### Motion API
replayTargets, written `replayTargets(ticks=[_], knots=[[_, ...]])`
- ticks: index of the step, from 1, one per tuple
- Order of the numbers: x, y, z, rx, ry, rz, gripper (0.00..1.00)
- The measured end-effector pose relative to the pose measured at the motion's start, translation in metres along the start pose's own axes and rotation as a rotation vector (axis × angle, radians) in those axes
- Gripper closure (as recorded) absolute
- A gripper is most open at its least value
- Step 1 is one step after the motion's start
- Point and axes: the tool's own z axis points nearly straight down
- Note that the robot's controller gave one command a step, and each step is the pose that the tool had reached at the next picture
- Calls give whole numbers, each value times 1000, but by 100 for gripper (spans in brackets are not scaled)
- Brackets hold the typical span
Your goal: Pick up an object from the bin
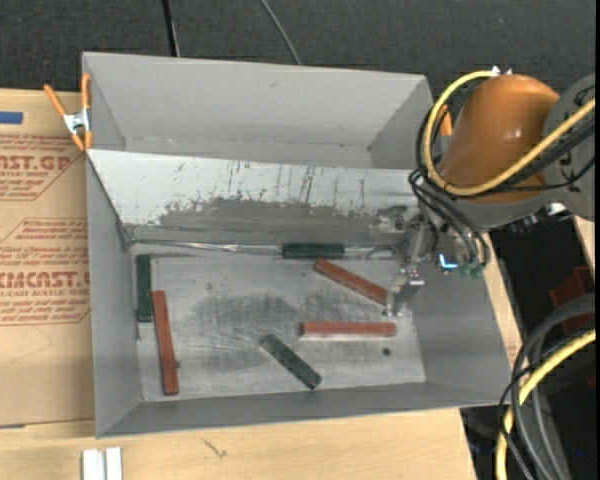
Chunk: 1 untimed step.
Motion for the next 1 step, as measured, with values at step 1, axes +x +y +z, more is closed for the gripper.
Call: replayTargets(ticks=[1], knots=[[0,0,0,0,0,0,0]])
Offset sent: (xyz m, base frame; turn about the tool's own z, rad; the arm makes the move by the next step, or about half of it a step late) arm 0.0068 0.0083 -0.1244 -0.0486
